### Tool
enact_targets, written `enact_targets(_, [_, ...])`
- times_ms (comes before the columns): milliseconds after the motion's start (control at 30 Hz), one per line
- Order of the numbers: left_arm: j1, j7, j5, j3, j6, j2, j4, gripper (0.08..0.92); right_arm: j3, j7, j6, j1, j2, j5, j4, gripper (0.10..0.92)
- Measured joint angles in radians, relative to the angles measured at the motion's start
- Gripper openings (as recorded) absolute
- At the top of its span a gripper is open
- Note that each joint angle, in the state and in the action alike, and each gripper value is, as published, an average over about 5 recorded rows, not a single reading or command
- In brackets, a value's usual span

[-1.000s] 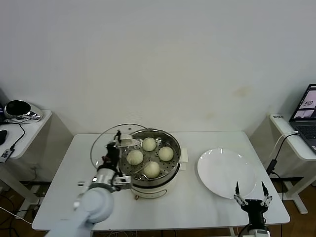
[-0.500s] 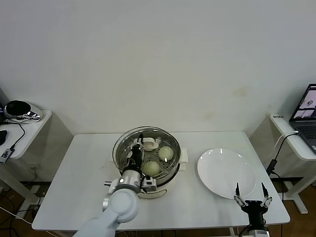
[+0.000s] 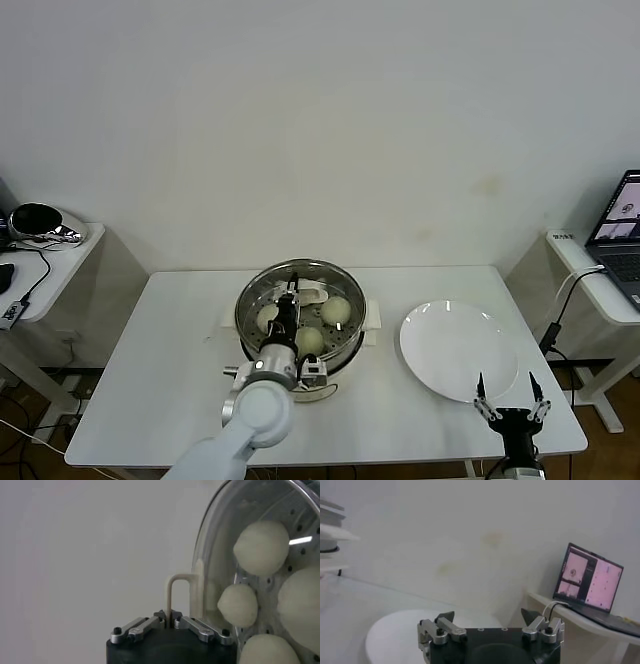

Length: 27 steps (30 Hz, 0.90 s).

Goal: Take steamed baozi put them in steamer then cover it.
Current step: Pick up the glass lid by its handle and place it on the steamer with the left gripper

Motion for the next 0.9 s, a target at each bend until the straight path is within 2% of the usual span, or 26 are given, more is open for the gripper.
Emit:
enact_targets(600, [0.015,-0.023,-0.023,-0.001,-0.002,-0.020,0.012,0.138,-0.004,0.000,0.009,-0.008,0.003,-0.004,0.000,0.823])
enact_targets(700, [0.020,-0.031,-0.028,-0.002,-0.008,-0.025,0.009,0.170,-0.005,0.000,0.009,-0.008,0.004,-0.005,0.001,0.823])
enact_targets(900, [0.036,-0.054,-0.041,-0.009,-0.015,-0.022,-0.011,0.332,-0.011,-0.001,0.009,-0.009,0.007,-0.010,0.002,0.823])
